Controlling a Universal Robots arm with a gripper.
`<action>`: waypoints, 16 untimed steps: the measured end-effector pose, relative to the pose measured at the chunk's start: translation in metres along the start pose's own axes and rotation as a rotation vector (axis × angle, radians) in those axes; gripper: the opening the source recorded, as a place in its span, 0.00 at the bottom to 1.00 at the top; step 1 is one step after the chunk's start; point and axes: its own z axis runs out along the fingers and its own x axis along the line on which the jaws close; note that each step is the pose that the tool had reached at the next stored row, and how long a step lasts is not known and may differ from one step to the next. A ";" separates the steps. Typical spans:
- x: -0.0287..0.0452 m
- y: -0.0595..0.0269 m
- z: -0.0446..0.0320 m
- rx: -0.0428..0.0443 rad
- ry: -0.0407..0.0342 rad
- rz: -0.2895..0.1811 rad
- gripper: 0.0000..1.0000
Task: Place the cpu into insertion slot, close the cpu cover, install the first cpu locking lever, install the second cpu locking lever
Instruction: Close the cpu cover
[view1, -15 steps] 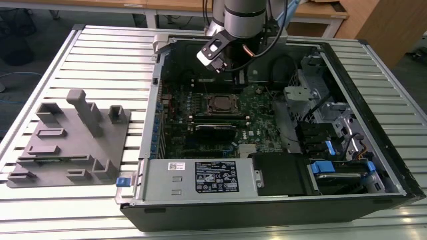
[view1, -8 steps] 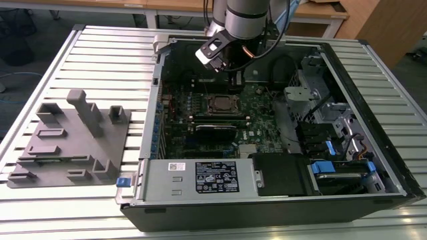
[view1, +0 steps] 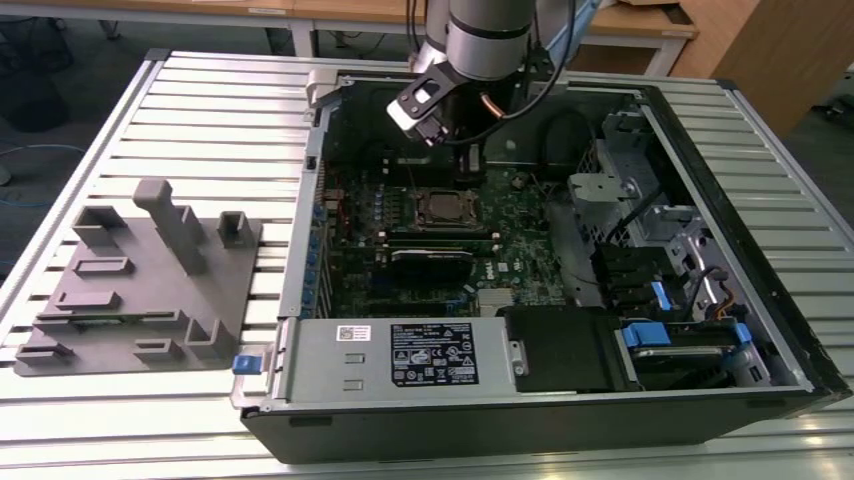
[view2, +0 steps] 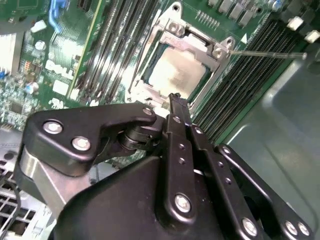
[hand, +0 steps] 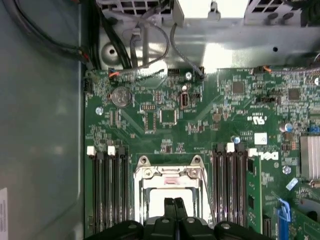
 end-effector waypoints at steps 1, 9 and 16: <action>-0.0001 -0.0026 0.0016 -0.0005 -0.0003 0.000 0.11; -0.0007 -0.0188 0.0198 -0.0021 -0.0005 0.000 0.11; -0.0007 -0.0188 0.0198 -0.0022 -0.0005 0.000 0.11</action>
